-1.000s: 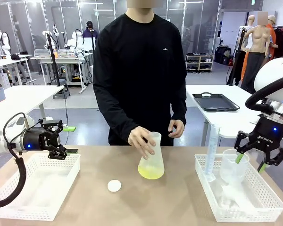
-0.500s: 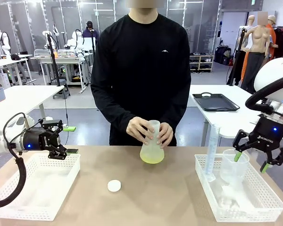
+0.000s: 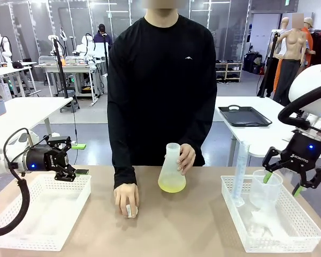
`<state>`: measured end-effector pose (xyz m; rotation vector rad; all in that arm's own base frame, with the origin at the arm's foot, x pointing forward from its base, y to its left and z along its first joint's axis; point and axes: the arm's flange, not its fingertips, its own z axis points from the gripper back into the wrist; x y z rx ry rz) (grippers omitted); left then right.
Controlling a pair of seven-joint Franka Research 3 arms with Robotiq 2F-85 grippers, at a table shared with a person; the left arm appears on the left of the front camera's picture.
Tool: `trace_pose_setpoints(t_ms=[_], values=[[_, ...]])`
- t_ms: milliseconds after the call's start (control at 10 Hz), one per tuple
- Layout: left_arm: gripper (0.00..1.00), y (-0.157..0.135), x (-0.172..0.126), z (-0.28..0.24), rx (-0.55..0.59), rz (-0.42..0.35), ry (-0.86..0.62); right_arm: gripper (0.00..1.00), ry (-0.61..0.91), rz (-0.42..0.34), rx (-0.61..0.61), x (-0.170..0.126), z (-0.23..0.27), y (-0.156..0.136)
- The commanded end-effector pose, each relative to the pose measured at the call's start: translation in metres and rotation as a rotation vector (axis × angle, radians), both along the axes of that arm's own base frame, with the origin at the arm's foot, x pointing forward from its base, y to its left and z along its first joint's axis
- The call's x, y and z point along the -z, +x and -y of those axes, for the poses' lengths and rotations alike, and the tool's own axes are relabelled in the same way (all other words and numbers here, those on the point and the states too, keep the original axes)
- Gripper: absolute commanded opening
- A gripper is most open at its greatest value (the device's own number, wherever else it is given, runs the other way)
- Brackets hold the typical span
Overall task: Prepare the solutions needed for the experiment.
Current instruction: When the human places the Big flask in the center of the table, pick up the Big flask and place it in the left Organizing basket.
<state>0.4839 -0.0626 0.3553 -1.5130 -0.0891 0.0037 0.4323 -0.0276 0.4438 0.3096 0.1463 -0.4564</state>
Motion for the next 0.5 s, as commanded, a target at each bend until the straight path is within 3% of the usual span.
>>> trace_pose_setpoints(t_ms=[0,100,200,300,400], values=[[1.0,0.0008,-0.0007,0.0013,-0.016,0.021,-0.008,0.83,0.3,-0.035,-0.062,-0.0082,-0.0041,-0.005],[1.0,0.0008,-0.0007,0.0013,-0.016,0.021,-0.008,0.83,0.382,-0.02,-0.02,-0.0132,-0.0008,-0.0041],[1.0,0.0008,-0.0007,0.0013,-0.016,0.021,-0.008,0.83,0.456,-0.056,-0.038,-0.013,-0.0004,-0.0035],[1.0,0.0008,-0.0007,0.0013,-0.016,0.021,-0.008,0.83,0.491,-0.016,-0.017,-0.0096,-0.0007,-0.0017],[1.0,0.0008,-0.0007,0.0013,-0.016,0.021,-0.008,0.83,0.601,-0.027,-0.048,-0.0046,-0.0005,0.0027]])
